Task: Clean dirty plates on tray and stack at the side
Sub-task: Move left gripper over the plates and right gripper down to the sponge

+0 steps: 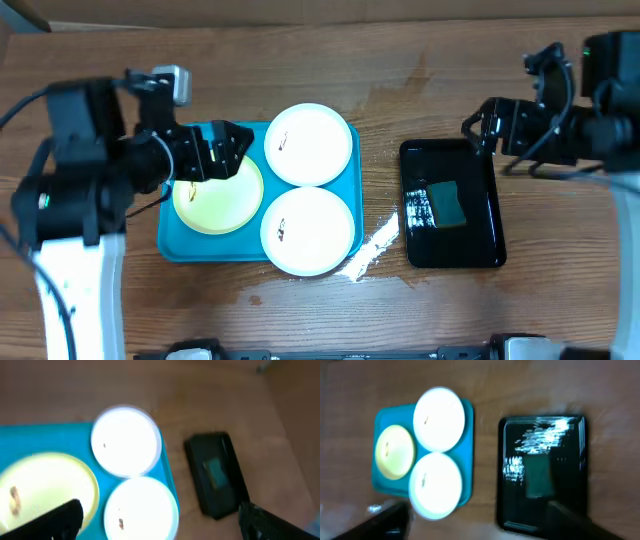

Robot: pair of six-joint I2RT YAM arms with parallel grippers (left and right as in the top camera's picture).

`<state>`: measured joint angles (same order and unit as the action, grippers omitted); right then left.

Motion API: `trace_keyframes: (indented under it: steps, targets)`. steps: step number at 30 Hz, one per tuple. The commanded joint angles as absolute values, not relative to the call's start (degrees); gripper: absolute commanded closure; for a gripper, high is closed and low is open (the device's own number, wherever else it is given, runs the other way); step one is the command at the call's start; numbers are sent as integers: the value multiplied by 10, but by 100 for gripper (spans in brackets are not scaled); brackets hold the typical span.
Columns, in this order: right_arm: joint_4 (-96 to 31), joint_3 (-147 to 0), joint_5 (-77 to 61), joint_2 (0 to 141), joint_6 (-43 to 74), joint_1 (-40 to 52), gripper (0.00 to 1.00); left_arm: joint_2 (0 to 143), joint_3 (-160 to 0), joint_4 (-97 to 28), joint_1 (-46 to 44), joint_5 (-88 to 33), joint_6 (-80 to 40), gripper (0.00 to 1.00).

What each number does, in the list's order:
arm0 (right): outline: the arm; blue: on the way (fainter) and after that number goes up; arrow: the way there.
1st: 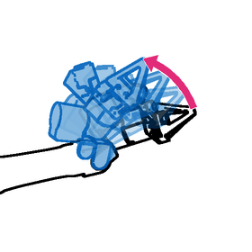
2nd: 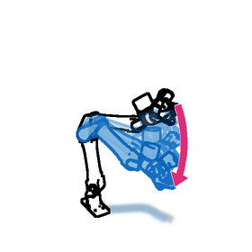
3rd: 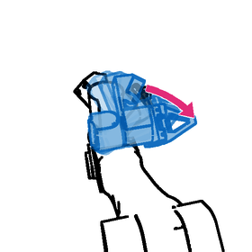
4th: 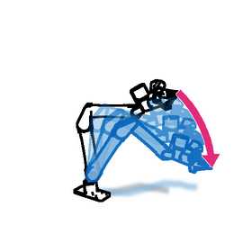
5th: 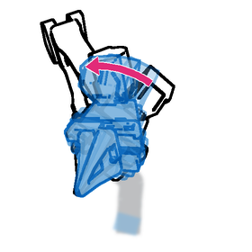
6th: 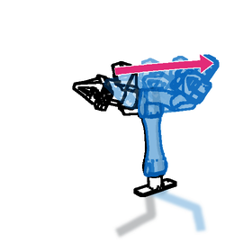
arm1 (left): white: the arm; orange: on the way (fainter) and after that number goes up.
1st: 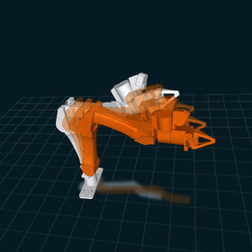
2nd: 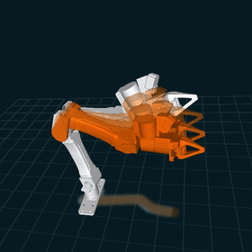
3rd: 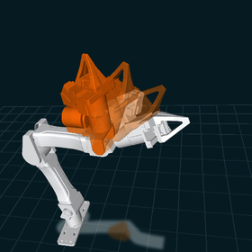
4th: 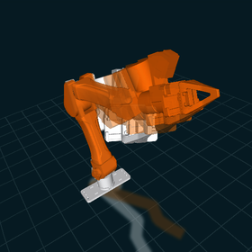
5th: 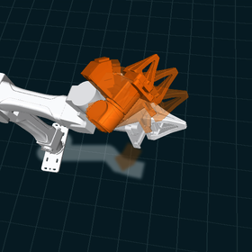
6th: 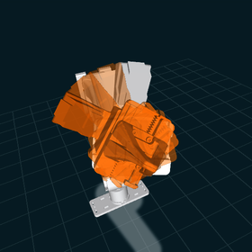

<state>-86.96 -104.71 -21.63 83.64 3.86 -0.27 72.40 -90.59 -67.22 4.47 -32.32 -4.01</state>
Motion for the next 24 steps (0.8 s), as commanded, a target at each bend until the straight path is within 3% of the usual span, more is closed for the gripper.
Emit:
trace_keyframes:
  steps: [1, 3, 4, 5, 7, 10, 16, 24]
  targets:
    - [-886, -1056, -256, 861, 35, 4, 48, 774, -920, -728, 45, -366, 37, 11]
    - [-882, -1046, -256, 861, 49, 11, 75, 796, -920, -741, 45, -345, 43, 46]
    - [-882, -1042, -255, 861, 58, 15, 81, 805, -920, -744, 45, -329, 43, 57]
    - [-886, -1036, -251, 861, 67, 23, 84, 814, -920, -746, 45, -312, 42, 68]
    - [-892, -1022, -222, 861, 93, 43, 84, 828, -919, -749, 45, -280, 28, 76]
    - [-889, -976, -118, 861, 153, 96, 68, 842, -907, -750, 45, -265, 11, 62]
    - [-827, -876, -72, 861, 181, 143, 56, 844, -878, -745, 45, -263, 13, 41]
    - [-702, -728, 1, 861, 181, 147, 34, 844, -806, -707, 44, -264, 12, 44]
